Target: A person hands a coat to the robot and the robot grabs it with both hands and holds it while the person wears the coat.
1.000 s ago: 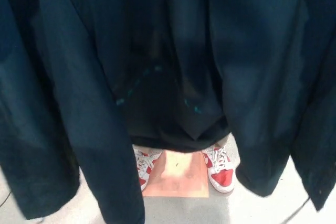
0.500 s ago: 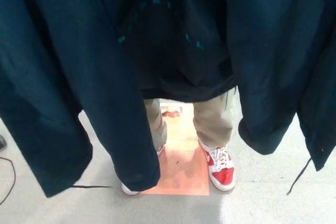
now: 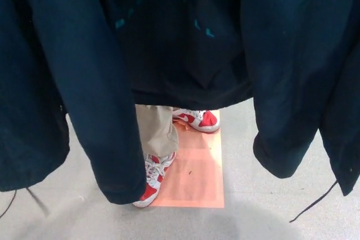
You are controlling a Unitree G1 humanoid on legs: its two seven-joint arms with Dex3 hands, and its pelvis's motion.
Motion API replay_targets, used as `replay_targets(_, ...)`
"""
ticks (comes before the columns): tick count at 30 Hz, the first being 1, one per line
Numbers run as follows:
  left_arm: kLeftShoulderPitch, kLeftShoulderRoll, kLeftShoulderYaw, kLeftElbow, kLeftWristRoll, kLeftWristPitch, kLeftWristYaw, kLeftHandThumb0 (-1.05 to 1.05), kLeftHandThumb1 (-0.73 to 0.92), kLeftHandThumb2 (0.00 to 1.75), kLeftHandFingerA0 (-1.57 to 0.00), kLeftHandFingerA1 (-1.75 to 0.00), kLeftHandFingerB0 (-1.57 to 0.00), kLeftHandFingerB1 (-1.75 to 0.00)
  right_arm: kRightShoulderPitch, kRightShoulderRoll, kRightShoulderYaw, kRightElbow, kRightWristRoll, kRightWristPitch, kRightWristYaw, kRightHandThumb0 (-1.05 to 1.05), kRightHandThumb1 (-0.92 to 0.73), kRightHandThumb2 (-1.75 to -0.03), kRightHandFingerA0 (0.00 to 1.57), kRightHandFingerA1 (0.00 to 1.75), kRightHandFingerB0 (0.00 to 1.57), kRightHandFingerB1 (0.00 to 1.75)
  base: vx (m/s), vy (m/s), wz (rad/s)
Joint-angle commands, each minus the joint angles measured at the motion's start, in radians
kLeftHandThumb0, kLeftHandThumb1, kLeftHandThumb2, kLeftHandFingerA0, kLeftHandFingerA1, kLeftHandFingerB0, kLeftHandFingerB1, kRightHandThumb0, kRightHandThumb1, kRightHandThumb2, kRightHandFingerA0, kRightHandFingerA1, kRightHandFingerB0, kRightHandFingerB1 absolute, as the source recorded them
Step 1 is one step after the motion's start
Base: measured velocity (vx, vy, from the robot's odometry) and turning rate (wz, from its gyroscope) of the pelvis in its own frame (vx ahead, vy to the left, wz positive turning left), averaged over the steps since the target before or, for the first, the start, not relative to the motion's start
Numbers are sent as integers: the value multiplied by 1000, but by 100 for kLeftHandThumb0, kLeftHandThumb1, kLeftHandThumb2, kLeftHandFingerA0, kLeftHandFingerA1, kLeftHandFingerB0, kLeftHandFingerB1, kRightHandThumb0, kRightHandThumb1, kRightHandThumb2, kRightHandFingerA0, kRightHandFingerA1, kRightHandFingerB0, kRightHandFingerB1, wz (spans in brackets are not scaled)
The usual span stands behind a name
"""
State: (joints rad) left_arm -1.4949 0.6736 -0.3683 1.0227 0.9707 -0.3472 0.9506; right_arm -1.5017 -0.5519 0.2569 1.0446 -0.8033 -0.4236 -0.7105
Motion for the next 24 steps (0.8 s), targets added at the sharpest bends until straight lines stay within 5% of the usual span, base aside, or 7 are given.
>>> replay_targets(1,-95,37,-28,82,6,14,-19,-31,65,63,-103,-156,-76,-66,-97,-46,24,86,-13,63,-24,-9,-70,-63,87,171,61,124,0,0,0)
replay_targets(9,-225,28,-90,177,19,23,-67,-25,59,61,-100,-158,-77,-70,-208,-36,65,185,-11,86,-8,-11,-69,-61,88,171,67,122,0,0,0)
replay_targets(10,-240,25,-96,185,18,29,-79,-26,59,62,-96,-165,-68,-93,-219,-37,70,192,-12,87,-2,-12,-70,-61,88,174,63,127,0,0,0)
replay_targets(11,-266,27,-107,199,16,20,-106,-20,44,86,-120,-135,-71,-95,-235,-38,77,203,-14,97,6,-22,-51,-88,121,138,73,99,0,0,0)
replay_targets(13,-290,33,-127,213,26,19,-115,-23,59,62,-94,-164,-67,-89,-242,-38,84,210,-11,101,7,-22,-49,-86,118,137,77,90,0,0,0)
replay_targets(14,-304,34,-139,219,31,28,-120,-20,59,57,-98,-161,-72,-81,-251,-41,92,217,-14,104,11,-21,-65,-59,95,163,80,75,0,0,0)
replay_targets(24,-415,44,-208,278,51,48,-169,-29,58,63,-100,-160,-77,-70,-326,-49,136,260,-20,151,54,-15,-66,-62,90,166,79,84,0,0,0)
